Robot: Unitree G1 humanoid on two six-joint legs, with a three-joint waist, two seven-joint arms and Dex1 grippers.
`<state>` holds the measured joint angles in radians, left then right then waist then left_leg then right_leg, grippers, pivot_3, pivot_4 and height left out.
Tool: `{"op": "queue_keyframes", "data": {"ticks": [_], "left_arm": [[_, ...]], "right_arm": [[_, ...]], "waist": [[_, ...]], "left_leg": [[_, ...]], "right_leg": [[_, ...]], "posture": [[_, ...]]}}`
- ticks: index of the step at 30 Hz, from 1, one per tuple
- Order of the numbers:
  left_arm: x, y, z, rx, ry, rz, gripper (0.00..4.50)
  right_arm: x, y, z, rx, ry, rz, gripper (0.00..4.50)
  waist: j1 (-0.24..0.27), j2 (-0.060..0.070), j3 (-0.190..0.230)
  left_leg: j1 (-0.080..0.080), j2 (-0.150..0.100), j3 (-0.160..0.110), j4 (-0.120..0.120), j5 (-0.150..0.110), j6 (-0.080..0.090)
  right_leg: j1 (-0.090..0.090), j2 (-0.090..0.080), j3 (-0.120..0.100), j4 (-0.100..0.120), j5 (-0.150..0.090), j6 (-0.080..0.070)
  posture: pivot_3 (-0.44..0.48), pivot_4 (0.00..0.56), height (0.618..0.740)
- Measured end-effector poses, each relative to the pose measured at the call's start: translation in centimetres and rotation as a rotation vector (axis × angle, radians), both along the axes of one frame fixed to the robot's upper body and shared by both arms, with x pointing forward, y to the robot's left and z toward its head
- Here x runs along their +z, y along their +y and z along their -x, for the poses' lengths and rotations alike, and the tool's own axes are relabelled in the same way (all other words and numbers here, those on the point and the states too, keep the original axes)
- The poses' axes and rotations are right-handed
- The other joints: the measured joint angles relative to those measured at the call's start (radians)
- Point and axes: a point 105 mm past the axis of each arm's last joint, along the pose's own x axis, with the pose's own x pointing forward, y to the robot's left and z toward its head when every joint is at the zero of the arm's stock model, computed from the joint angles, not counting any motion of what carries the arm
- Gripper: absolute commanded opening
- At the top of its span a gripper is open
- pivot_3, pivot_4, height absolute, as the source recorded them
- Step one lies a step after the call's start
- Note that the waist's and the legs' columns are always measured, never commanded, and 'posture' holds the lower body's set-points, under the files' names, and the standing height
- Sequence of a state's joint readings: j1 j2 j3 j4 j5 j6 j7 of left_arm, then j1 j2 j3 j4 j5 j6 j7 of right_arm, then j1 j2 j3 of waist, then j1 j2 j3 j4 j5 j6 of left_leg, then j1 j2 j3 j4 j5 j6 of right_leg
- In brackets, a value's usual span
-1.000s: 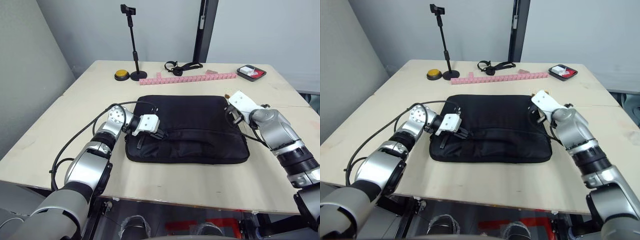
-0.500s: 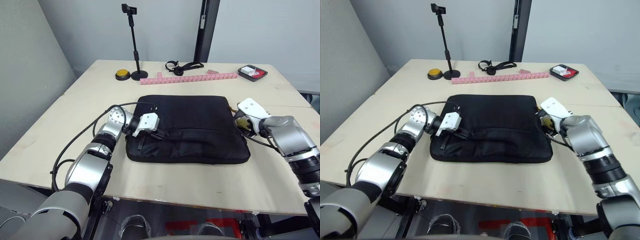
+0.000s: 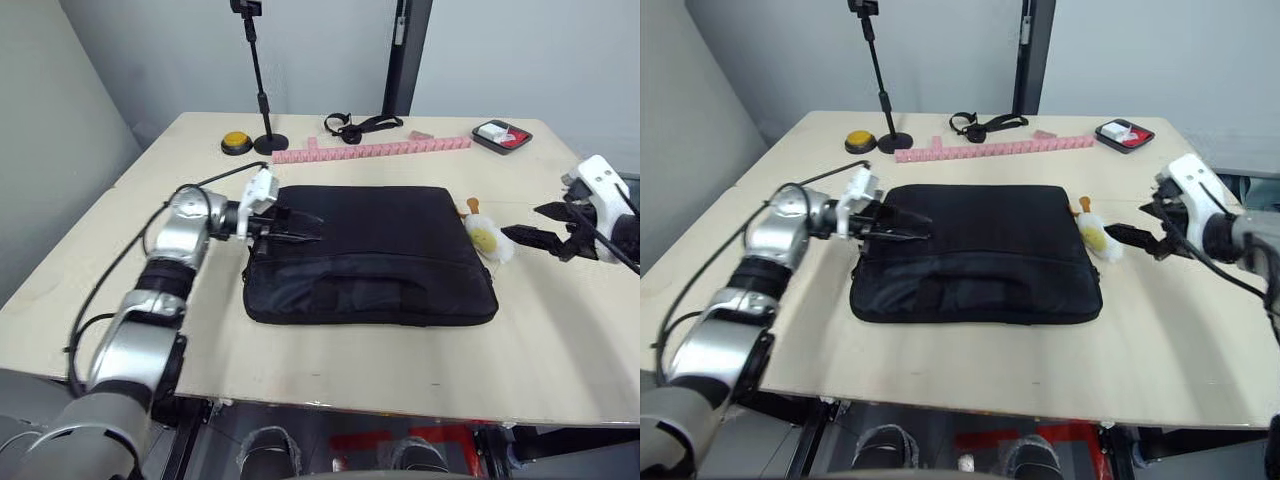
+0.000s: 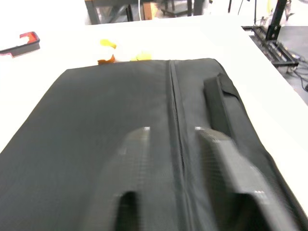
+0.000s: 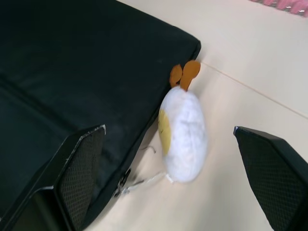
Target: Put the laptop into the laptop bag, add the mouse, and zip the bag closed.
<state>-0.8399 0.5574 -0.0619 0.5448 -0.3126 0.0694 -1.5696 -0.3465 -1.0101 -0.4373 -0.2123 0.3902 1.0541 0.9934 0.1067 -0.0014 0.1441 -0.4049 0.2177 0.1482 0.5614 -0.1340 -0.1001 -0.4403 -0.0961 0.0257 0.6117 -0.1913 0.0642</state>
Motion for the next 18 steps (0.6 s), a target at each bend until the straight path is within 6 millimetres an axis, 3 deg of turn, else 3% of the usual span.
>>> {"op": "queue_keyframes", "data": {"ticks": [4, 8, 12, 18], "left_arm": [[0.5, 4.4, 0.9, 0.141, 0.056, -0.039, 4.46], [2.1, 8.4, 2.4, 0.284, 0.073, -0.094, 4.49], [1.9, 14.0, 5.6, 0.45, 0.177, -0.225, 4.49], [3.1, 17.3, 7.6, 0.615, 0.277, -0.202, 4.49]], "right_arm": [[-0.6, -0.1, 2.0, 0.105, 0.016, -0.054, 4.5], [-1.4, -1.4, 2.2, 0.094, 0.043, -0.09, 4.5], [-1.8, -2.4, 2.5, 0.091, 0.063, -0.127, 4.5], [-2.6, -2.7, 3.4, 0.136, 0.085, -0.089, 4.5]], "waist": [[-0.001, 0.0, 0.0], [-0.003, 0.0, 0.0], [-0.014, 0.001, 0.0], [0.0, 0.001, 0.0]], "left_leg": [[0.0, 0.002, 0.0, 0.001, 0.0, -0.001], [0.001, 0.002, 0.0, 0.004, -0.006, -0.009], [0.002, 0.005, 0.0, 0.004, -0.007, -0.011], [0.003, 0.007, 0.003, 0.006, -0.007, -0.011]], "right_leg": [[0.0, 0.001, -0.001, 0.001, -0.001, -0.001], [0.001, 0.001, 0.0, 0.002, -0.001, -0.001], [0.001, 0.004, 0.0, 0.002, -0.001, -0.001], [0.003, 0.004, -0.001, 0.003, -0.002, -0.003]], "posture": [[0.0, 0.15, 0.739], [0.0, 0.15, 0.739], [0.0, 0.15, 0.739], [0.0, 0.15, 0.739]]}}
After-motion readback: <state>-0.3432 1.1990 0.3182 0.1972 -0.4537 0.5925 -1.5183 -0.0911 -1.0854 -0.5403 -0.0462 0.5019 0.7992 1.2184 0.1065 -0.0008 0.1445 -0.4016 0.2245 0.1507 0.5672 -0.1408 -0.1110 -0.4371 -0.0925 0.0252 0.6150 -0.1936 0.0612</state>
